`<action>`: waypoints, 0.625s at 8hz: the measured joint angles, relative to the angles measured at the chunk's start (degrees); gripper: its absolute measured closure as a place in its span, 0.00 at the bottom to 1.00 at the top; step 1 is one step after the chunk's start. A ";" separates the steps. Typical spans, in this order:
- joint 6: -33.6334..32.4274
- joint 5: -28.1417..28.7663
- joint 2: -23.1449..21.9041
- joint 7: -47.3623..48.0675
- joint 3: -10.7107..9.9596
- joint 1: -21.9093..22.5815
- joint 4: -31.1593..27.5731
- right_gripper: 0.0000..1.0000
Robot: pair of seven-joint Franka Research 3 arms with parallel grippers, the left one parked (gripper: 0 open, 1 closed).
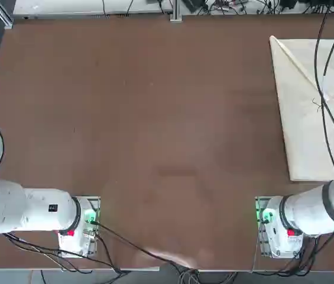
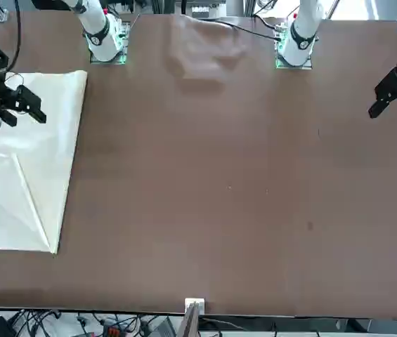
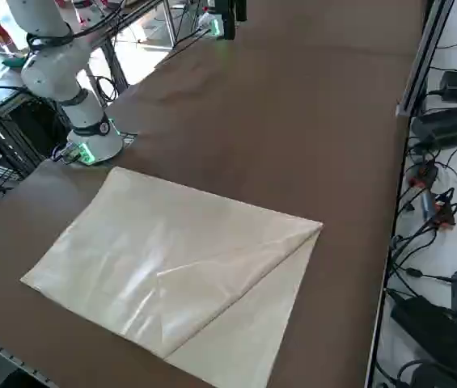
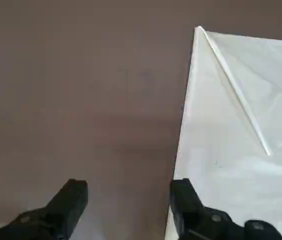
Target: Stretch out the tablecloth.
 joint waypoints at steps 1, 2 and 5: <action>0.00 0.01 0.01 0.00 -0.01 0.00 0.00 0.00; 0.00 0.01 0.01 0.00 -0.03 0.00 0.00 0.00; -0.10 0.01 0.57 0.00 -0.15 -0.07 -0.01 0.00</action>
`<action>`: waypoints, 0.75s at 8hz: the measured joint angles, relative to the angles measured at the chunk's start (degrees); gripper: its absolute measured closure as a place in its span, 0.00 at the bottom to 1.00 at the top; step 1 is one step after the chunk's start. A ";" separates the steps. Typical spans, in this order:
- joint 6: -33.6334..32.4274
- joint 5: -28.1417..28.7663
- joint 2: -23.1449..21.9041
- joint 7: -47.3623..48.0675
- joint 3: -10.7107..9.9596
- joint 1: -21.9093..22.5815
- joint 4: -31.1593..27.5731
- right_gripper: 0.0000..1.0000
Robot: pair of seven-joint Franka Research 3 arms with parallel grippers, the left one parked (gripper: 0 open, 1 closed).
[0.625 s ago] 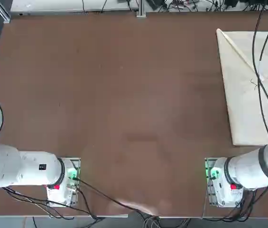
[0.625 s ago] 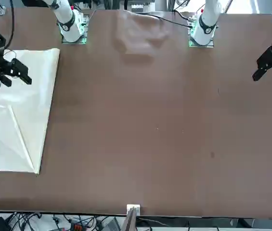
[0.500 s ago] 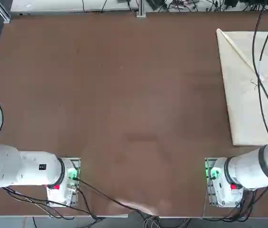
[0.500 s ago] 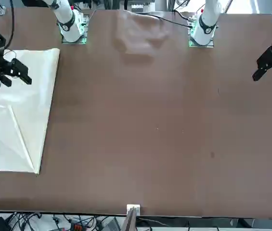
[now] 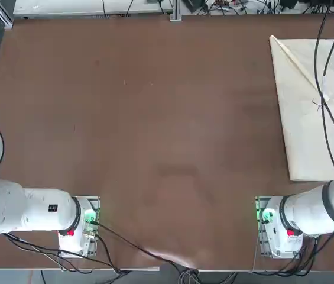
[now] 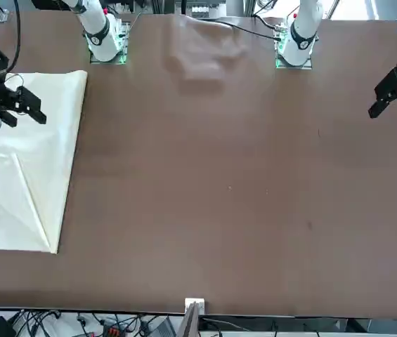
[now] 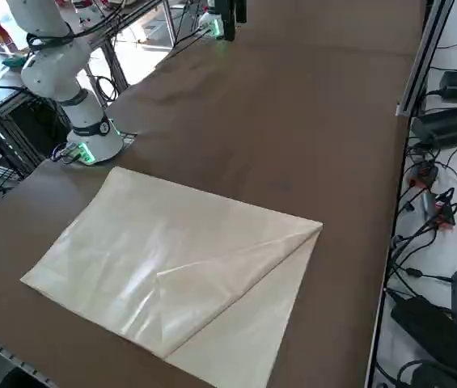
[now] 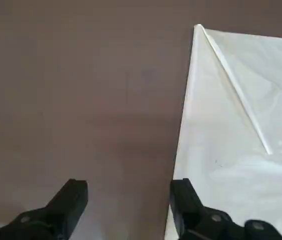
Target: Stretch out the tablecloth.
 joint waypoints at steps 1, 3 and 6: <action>-0.02 0.00 0.43 -0.01 -0.03 -0.03 -0.03 0.00; -0.03 -0.29 1.39 -1.23 -0.25 -0.16 -0.55 0.00; 0.93 -5.78 2.96 -12.17 -0.74 -0.69 -4.84 0.00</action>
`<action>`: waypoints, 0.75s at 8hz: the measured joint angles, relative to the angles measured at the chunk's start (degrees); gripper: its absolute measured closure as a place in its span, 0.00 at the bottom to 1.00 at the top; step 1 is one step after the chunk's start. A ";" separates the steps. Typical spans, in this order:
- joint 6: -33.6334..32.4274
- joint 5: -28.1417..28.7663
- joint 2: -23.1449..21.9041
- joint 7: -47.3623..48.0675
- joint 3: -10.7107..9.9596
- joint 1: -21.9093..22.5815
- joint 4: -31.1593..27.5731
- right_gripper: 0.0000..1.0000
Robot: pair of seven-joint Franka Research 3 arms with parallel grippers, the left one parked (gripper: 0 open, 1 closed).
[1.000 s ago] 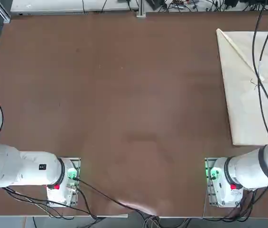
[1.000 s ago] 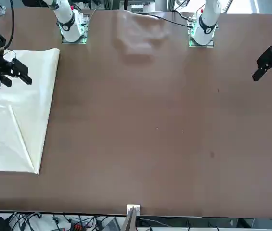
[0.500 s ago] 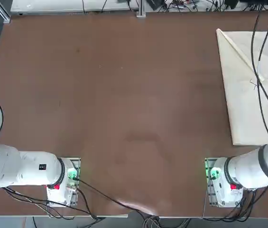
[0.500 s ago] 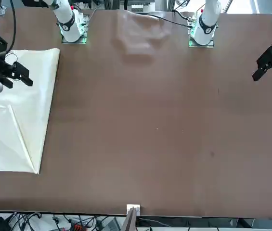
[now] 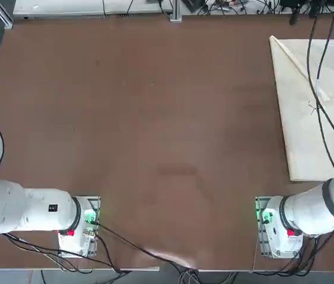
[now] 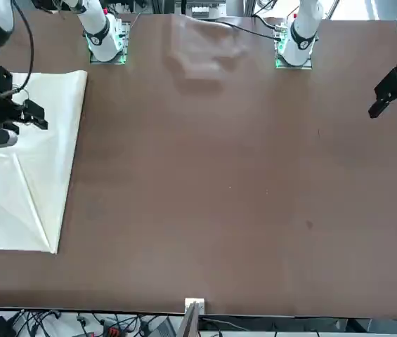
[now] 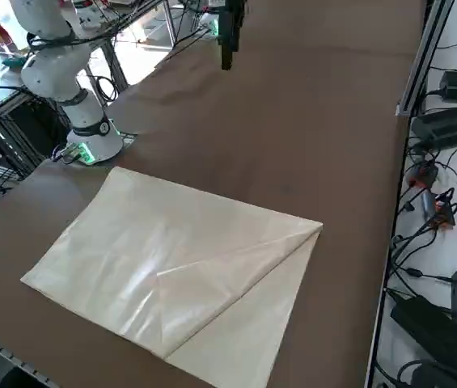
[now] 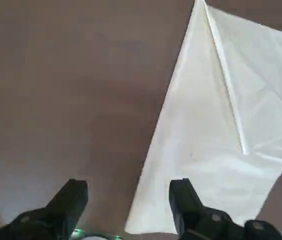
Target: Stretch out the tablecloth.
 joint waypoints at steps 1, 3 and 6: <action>2.68 -0.70 0.29 -3.21 -0.11 -1.11 -3.10 0.00; 9.71 -0.76 -0.02 -8.30 -0.38 -5.21 -10.20 0.00; 18.19 -0.74 -1.18 -13.17 -0.54 -9.51 -17.95 0.00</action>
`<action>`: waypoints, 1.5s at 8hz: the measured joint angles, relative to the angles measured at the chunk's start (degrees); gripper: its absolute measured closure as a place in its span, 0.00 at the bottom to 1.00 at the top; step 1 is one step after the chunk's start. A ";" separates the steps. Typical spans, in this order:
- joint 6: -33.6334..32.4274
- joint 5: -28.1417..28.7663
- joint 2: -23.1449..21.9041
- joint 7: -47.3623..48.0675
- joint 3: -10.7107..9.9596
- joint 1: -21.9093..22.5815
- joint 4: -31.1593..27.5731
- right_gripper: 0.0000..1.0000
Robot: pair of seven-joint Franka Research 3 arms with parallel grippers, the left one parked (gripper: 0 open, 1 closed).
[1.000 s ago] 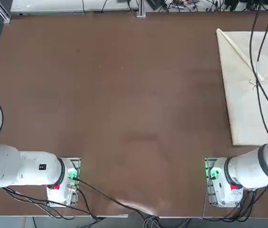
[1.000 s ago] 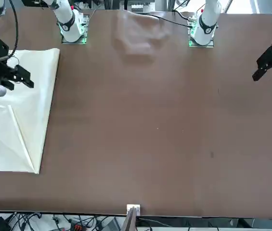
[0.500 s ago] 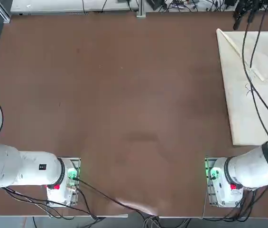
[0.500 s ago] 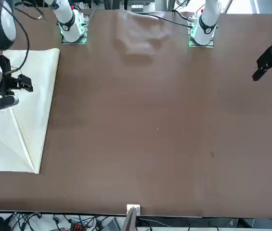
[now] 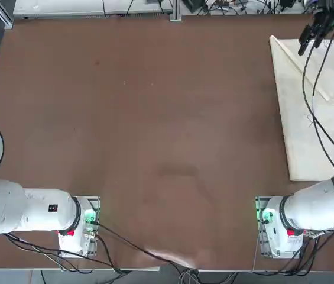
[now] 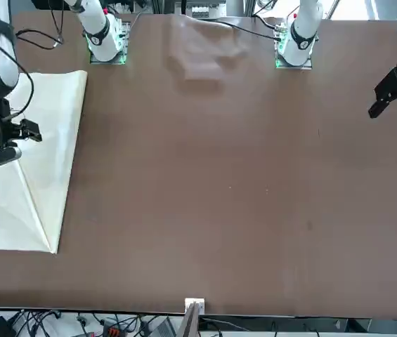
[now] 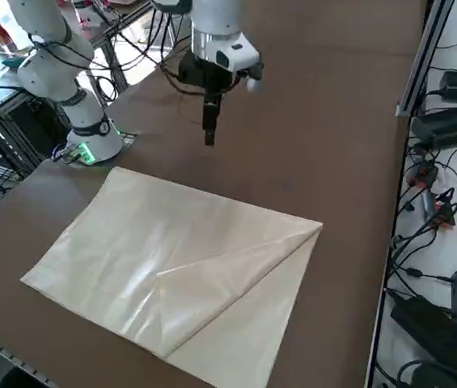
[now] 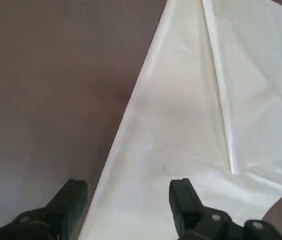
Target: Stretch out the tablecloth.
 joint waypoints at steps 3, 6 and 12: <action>4.34 -1.52 -0.42 -3.25 -0.01 -1.29 -1.32 0.00; 19.07 -2.58 -0.25 -9.06 -0.20 -6.93 -10.14 0.00; 37.35 -2.85 7.30 -32.06 -0.29 -22.08 -16.44 0.00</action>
